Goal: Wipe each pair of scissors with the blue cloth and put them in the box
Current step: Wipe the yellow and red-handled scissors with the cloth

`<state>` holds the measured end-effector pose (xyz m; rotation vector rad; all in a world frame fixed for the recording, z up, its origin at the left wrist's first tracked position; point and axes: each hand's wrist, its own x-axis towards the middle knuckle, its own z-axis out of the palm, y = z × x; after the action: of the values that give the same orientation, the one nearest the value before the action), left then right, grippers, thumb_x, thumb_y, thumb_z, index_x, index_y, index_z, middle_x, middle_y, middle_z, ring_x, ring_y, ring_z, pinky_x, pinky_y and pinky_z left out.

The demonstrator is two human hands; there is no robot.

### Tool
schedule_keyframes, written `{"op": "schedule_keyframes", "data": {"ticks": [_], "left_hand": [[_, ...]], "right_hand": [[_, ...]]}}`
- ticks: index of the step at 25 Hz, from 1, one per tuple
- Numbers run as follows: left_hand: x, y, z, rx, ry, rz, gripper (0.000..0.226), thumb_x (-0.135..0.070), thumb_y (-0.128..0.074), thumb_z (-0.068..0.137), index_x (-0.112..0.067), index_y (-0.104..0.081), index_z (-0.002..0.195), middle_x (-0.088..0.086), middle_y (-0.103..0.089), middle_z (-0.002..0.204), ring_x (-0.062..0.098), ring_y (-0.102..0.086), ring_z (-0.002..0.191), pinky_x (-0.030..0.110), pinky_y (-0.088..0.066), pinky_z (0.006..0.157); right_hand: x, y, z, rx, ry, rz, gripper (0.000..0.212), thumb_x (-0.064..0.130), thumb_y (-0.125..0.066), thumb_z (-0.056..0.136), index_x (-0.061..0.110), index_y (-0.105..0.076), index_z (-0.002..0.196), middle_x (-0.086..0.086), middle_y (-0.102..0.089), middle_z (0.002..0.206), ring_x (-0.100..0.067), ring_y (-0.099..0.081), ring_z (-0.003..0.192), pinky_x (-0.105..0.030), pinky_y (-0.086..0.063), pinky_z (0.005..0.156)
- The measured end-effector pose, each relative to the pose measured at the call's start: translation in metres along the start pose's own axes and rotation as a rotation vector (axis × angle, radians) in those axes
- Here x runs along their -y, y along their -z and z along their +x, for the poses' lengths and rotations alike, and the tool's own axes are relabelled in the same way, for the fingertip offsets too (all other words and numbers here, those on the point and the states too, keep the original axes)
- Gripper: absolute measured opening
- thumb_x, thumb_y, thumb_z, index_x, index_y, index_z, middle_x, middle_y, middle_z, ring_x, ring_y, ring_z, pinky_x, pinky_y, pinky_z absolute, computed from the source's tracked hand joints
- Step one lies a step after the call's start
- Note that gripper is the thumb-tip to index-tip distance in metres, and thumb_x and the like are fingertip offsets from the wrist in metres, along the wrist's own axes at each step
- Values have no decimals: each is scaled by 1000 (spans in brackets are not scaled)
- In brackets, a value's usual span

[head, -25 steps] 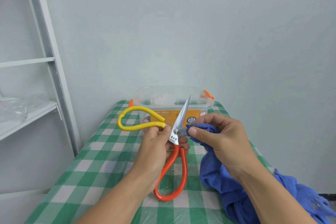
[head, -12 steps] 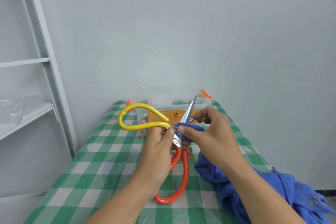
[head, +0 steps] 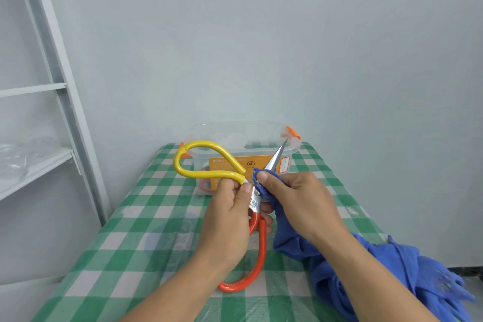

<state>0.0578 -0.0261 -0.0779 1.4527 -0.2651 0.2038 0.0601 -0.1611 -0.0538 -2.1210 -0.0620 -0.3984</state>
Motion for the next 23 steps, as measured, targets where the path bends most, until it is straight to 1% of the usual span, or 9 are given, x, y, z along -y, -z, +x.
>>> {"op": "schedule_keyframes", "data": {"ticks": [2, 4, 7, 10, 13, 15, 17, 19, 23], "left_hand": [[4, 0, 0, -7, -51, 69, 22, -30, -45, 106, -14, -52, 93, 11, -65, 72, 38, -64, 66, 57, -59, 67], [7, 3, 0, -21, -114, 222, 25, -39, -45, 103, -23, -47, 83, 1, -55, 64, 30, -57, 60, 50, -54, 63], [7, 4, 0, -32, -154, 294, 25, -27, -44, 105, -22, -43, 81, -15, -45, 57, 9, -38, 54, 41, -38, 60], [7, 3, 1, -27, -127, 260, 23, -24, -47, 105, -16, -47, 84, -13, -42, 58, 9, -36, 56, 39, -37, 61], [7, 6, 5, -23, -92, 214, 25, -30, -50, 103, -18, -49, 82, 0, -47, 62, 24, -47, 56, 44, -49, 58], [8, 8, 7, -8, -60, 155, 21, -34, -51, 99, -19, -52, 85, 21, -55, 81, 45, -57, 69, 61, -57, 64], [9, 11, 8, -10, -43, 124, 20, -33, -51, 99, -15, -53, 90, 30, -53, 91, 48, -58, 72, 68, -54, 64], [9, 13, 9, -11, -52, 145, 24, -40, -51, 93, -17, -53, 91, 27, -54, 91, 50, -57, 76, 69, -53, 67], [10, 15, 8, -4, -68, 215, 29, -50, -46, 90, -23, -54, 94, 20, -57, 88, 49, -58, 81, 68, -54, 70]], "right_hand": [[0, -2, 0, -17, -26, -7, 69, 70, -51, 89, 7, -55, 62, 0, -58, 51, -21, -52, 52, -39, -43, 59], [3, -4, -1, -26, -28, -22, 68, 68, -50, 91, 11, -49, 55, -5, -52, 49, -20, -45, 49, -36, -37, 56], [2, -5, -1, -35, -20, -13, 68, 66, -46, 94, 11, -48, 53, -9, -60, 53, -27, -56, 54, -40, -43, 57], [-1, -4, 0, -35, 21, -15, 61, 60, -48, 95, 15, -41, 55, 2, -41, 47, -21, -40, 51, -38, -33, 56], [0, 7, 2, -126, 93, 122, 53, 44, -60, 97, 13, -42, 58, 6, -31, 54, -14, -28, 54, -33, -26, 55], [-1, 15, 2, -178, 117, 281, 53, 37, -63, 96, -3, -44, 66, 1, -30, 60, -15, -27, 59, -31, -23, 55], [-3, 19, 2, -157, 128, 383, 52, 34, -64, 96, -9, -47, 73, -3, -32, 65, -17, -28, 63, -31, -24, 56], [-5, 19, 2, -89, 145, 428, 49, 32, -65, 96, -12, -52, 79, -5, -39, 67, -18, -33, 64, -33, -27, 58], [-2, 15, -4, 95, 161, 411, 16, 16, -72, 91, 2, -67, 85, -3, -68, 71, -11, -59, 65, -25, -47, 63]]}}
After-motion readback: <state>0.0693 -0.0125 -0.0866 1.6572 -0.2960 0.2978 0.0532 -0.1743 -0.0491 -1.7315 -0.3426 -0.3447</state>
